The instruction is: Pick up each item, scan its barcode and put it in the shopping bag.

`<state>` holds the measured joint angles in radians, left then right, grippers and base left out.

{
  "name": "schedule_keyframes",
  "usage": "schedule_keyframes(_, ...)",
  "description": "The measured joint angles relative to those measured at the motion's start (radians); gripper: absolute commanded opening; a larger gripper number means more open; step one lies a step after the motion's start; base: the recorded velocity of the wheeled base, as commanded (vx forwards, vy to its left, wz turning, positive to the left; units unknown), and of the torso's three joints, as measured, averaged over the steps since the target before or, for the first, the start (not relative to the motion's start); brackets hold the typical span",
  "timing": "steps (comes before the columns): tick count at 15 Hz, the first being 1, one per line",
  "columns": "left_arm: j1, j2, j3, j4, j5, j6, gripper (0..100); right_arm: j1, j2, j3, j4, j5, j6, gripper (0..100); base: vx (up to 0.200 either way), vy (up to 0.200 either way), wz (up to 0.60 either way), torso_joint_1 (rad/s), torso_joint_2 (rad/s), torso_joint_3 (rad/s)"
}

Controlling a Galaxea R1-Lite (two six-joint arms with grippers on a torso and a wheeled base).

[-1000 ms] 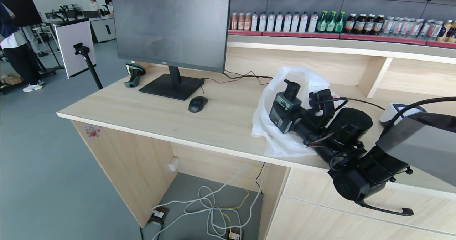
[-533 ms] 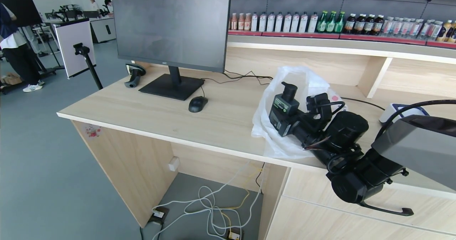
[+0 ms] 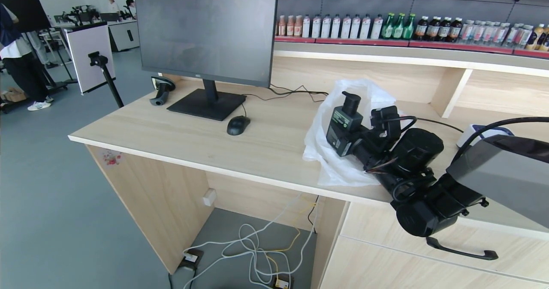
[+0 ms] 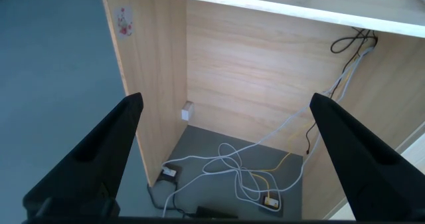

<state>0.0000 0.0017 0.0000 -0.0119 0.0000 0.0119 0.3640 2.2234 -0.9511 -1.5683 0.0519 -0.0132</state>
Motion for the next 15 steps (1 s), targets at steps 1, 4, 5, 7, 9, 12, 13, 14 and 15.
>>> schedule_keyframes(1, 0.0, 0.0, 0.0, 0.0, 0.0, 0.0, 100, -0.001, 0.0, 0.0, 0.0, 0.0, 0.0, 0, 0.0, 0.0, 0.0, 0.0, 0.0, 0.0)
schedule_keyframes(4, 0.0, 0.0, 0.0, 0.0, 0.0, 0.003, 100, -0.001, 0.011, 0.011, -0.001, 0.005, -0.006, 0, 0.0, 0.0, 0.0, 0.0, 0.0, 0.0)
schedule_keyframes(5, 0.0, 0.0, 0.0, 0.0, 0.0, 0.004, 100, -0.001, 0.017, 0.012, -0.002, 0.008, -0.016, 0, 0.0, 0.0, 0.0, 0.0, 0.0, 0.0)
schedule_keyframes(7, 0.0, 0.0, 0.0, -0.001, 0.0, 0.009, 100, -0.001, 0.026, 0.012, -0.006, 0.01, -0.023, 0, 0.0, 0.0, 0.0, 0.0, 0.0, 0.0)
schedule_keyframes(9, 0.0, 0.0, 0.0, -0.001, 0.0, 0.021, 100, -0.001, 0.03, 0.011, -0.006, 0.01, -0.021, 0, 0.0, 0.0, 0.0, 0.0, 0.0, 0.0)
schedule_keyframes(12, 0.0, 0.0, 0.0, -0.001, 0.0, 0.022, 100, -0.002, 0.033, 0.012, -0.001, 0.008, -0.015, 100, 0.0, 0.0, 0.0, 0.0, 0.0, 0.0)
schedule_keyframes(13, 0.0, 0.0, 0.0, -0.001, 0.0, 0.022, 100, -0.002, 0.034, 0.011, 0.0, 0.007, -0.014, 100, 0.0, 0.0, 0.0, 0.0, 0.0, 0.0)
schedule_keyframes(14, 0.0, 0.0, 0.0, -0.001, 0.0, 0.021, 100, -0.002, 0.034, 0.011, 0.0, 0.006, -0.014, 100, 0.0, 0.0, 0.0, 0.0, 0.0, 0.0)
schedule_keyframes(15, 0.0, 0.0, 0.0, -0.001, 0.0, 0.021, 100, -0.003, 0.034, 0.01, -0.001, 0.006, -0.014, 100, 0.0, 0.0, 0.0, 0.0, 0.0, 0.0)
